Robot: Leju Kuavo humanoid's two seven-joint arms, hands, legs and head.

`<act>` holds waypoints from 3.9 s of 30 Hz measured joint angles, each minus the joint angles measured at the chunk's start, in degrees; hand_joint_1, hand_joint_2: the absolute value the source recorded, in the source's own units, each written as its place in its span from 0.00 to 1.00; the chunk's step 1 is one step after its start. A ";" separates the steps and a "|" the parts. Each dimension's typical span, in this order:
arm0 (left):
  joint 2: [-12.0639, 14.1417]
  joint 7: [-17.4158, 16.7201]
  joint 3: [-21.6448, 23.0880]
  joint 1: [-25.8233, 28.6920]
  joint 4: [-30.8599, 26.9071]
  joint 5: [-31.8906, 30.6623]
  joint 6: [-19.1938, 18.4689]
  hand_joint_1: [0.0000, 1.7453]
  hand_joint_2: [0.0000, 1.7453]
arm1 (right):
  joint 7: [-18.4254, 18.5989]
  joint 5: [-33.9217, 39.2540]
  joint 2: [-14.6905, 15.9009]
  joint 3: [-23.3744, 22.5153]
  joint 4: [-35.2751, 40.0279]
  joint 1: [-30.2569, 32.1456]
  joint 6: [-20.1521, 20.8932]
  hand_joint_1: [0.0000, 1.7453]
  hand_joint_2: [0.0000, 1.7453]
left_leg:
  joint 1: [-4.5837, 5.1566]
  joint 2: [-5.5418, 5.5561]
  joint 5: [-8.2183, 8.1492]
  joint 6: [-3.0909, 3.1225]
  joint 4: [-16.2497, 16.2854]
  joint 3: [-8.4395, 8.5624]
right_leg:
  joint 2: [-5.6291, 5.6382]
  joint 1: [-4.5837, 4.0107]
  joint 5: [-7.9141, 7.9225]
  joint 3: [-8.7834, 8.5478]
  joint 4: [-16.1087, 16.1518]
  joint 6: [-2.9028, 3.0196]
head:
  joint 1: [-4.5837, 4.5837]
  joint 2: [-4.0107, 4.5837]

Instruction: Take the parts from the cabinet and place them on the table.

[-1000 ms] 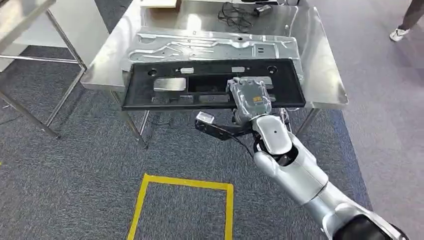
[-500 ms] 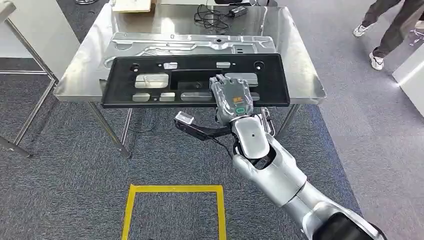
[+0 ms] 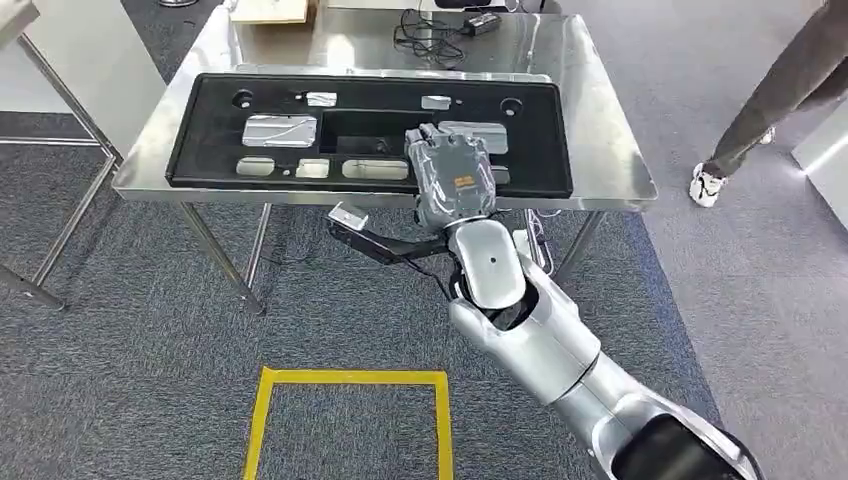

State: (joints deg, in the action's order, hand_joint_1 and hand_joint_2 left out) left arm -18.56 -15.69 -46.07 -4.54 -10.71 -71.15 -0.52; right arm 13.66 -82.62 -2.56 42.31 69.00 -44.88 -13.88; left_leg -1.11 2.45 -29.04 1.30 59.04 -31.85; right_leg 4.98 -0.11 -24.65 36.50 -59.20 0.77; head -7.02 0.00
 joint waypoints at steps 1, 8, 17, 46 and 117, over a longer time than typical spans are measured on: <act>0.00 0.02 -0.19 0.04 0.00 0.44 -0.15 0.00 1.00 | -0.30 0.09 0.33 -0.04 0.42 0.31 -0.04 1.00 1.00 | 0.00 0.00 -0.01 0.01 0.00 0.01 | 0.00 -0.03 0.00 0.00 0.00 -0.01 | 0.00 0.00; -0.09 0.09 -1.16 0.07 0.00 0.70 -0.37 0.00 1.00 | -0.66 0.37 1.71 -0.57 1.77 1.06 -0.13 1.00 1.00 | -0.06 -0.01 -0.02 0.02 -0.10 0.11 | 0.00 -0.10 0.00 -0.01 -0.02 -0.01 | 0.00 0.00; -1.03 0.79 -1.44 0.75 0.00 0.22 1.55 0.00 1.00 | -2.19 3.35 8.75 -3.65 8.58 6.66 -1.47 1.00 1.00 | -0.82 -1.03 1.56 1.72 -4.18 3.13 | -3.96 0.48 -3.11 2.65 -5.56 -2.20 | -0.02 0.00; -1.03 5.75 -2.38 0.86 0.00 0.22 2.86 0.00 1.00 | -6.97 7.43 21.88 -14.25 19.65 11.53 4.83 1.00 1.00 | 1.31 -2.54 1.55 3.04 -2.36 0.86 | -4.31 -0.52 -3.85 -1.77 -1.95 -1.24 | -0.13 0.00; -1.38 7.50 -4.37 0.78 0.09 0.31 3.32 0.00 1.00 | -4.57 7.43 18.82 -13.64 2.30 7.46 4.29 1.00 1.00 | 1.16 -1.27 1.15 1.42 0.07 -0.94 | -4.84 0.20 0.32 0.25 -1.58 -0.12 | 1.40 0.00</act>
State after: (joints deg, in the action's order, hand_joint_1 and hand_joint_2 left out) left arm -19.93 -8.20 -50.45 -3.75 -10.62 -70.84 2.80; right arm 9.09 -75.19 16.26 28.68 71.30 -37.42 -9.59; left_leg 0.05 1.18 -27.89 2.72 59.11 -32.79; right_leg 0.14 0.09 -24.33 36.74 -60.78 0.65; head -5.61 0.00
